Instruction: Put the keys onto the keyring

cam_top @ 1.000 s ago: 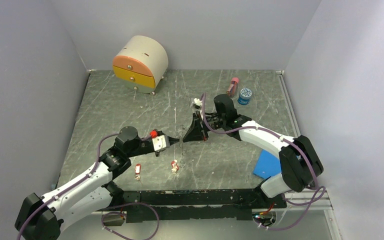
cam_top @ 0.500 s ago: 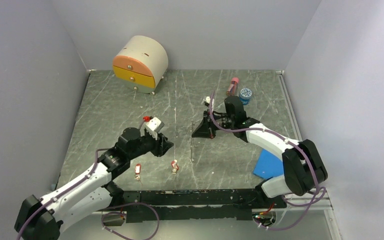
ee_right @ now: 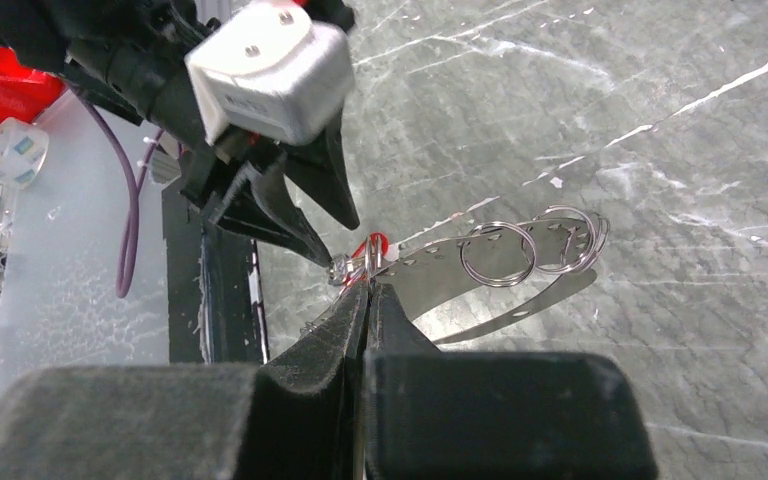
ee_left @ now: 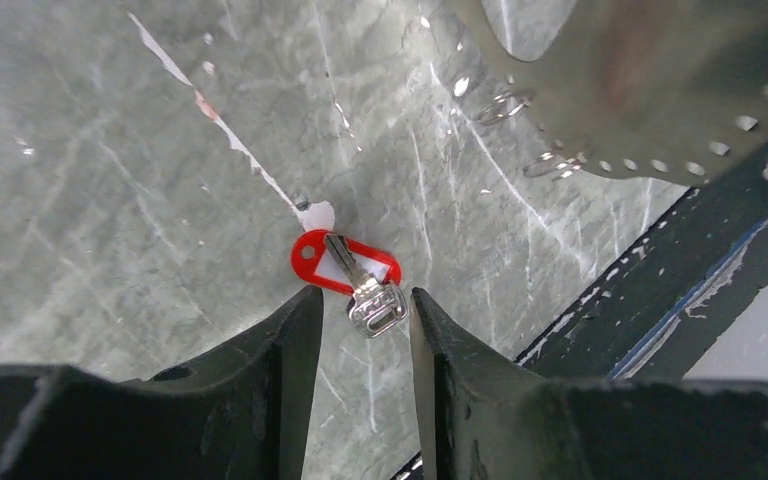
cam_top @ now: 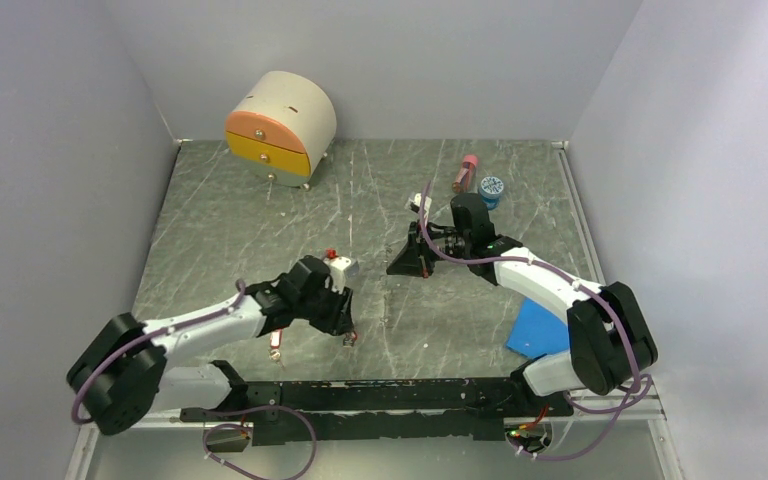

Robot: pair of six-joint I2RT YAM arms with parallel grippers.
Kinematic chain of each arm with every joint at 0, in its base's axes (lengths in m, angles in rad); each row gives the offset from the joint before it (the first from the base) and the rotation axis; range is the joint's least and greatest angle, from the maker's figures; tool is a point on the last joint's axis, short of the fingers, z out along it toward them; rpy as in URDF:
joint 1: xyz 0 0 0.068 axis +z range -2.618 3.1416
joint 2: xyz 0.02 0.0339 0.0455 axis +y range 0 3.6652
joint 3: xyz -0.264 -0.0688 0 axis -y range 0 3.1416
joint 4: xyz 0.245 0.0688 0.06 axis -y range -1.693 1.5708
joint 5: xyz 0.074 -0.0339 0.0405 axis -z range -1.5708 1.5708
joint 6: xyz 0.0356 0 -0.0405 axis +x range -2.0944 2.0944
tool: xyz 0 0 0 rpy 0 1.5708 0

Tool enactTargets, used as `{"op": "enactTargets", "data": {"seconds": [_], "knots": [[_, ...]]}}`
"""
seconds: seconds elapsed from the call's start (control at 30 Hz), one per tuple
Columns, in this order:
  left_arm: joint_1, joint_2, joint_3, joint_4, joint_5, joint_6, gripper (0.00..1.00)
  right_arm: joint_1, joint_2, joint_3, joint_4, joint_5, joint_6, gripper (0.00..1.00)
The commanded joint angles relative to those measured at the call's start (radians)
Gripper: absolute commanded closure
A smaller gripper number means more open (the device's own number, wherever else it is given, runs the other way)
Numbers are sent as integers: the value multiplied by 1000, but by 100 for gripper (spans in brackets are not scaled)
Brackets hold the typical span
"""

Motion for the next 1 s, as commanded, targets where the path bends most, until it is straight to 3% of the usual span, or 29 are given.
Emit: {"op": "enactTargets", "data": {"seconds": [0.0,0.37,0.5,0.6,0.7,0.97], "knots": [[-60,106,106,-117,-30,-22,59,-5,-30,3,15,1,-10,100],[-172,256,215,-225,-122,-17,64,-5,-20,14,-2,-8,-22,100],[-193,274,241,-265,-178,-12,70,-5,-19,11,8,-14,-16,100],[-205,276,253,-273,-184,-12,83,-5,-19,11,14,-17,-14,100],[-210,265,258,-286,-192,-13,96,-5,-19,14,7,-18,-19,100],[-204,87,262,-292,-205,26,97,-5,-19,13,10,-33,-21,100]]}}
